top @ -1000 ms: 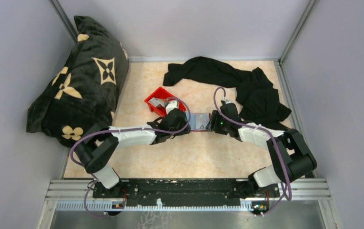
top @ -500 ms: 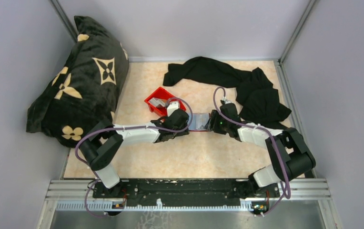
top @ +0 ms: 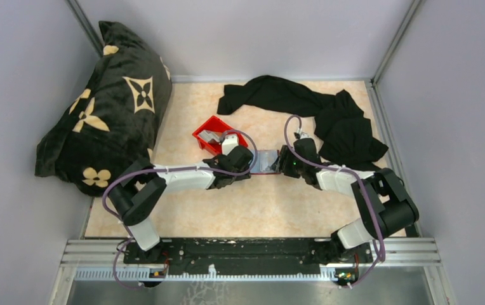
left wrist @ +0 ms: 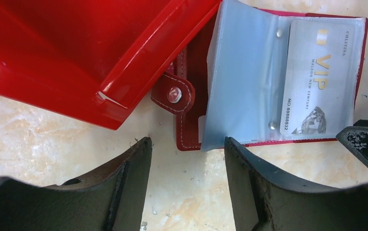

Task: Put the credit cards into the card holder
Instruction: Close the card holder at the center of the board.

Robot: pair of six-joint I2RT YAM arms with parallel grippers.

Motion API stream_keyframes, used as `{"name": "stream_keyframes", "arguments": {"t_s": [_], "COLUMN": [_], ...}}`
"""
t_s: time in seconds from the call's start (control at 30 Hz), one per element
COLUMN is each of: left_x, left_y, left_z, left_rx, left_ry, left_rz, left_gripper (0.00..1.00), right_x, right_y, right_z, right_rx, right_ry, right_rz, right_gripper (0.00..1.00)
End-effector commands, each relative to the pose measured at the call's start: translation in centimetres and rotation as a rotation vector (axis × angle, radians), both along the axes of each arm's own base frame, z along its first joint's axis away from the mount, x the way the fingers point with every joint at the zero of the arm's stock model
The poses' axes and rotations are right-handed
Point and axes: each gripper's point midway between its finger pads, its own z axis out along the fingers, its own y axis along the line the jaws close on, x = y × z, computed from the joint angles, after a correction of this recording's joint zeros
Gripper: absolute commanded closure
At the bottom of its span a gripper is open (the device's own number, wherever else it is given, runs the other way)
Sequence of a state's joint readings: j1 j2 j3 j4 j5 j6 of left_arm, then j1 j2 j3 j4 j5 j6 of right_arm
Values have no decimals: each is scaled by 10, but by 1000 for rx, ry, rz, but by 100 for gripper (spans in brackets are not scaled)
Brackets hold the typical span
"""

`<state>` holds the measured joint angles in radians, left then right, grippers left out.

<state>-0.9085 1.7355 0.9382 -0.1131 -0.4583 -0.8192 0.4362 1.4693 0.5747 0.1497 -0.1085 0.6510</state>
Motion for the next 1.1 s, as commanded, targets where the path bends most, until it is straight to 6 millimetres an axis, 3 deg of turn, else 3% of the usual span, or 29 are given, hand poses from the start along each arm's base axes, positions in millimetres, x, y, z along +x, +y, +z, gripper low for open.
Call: {"name": "stream_keyframes", "arguments": {"t_s": [0.0,0.37,1.07], "left_x": [-2,11,-9], "left_y": [6,16,-14], "left_z": [-11,1,-48], "left_rx": [54,87,-68], "left_ry": [19,-33,95], "left_rz": [24,109,58], "left_gripper": [36,33,33], "right_x": [-17,-25,-31], "right_y": [-9,-11,-9], "right_z": [-29,-38,-50], "right_rx": [-28,-22,-13], "right_ry": [81,99,135], "right_rz": [-10,-14,-4], "right_gripper": [48,48,48]}}
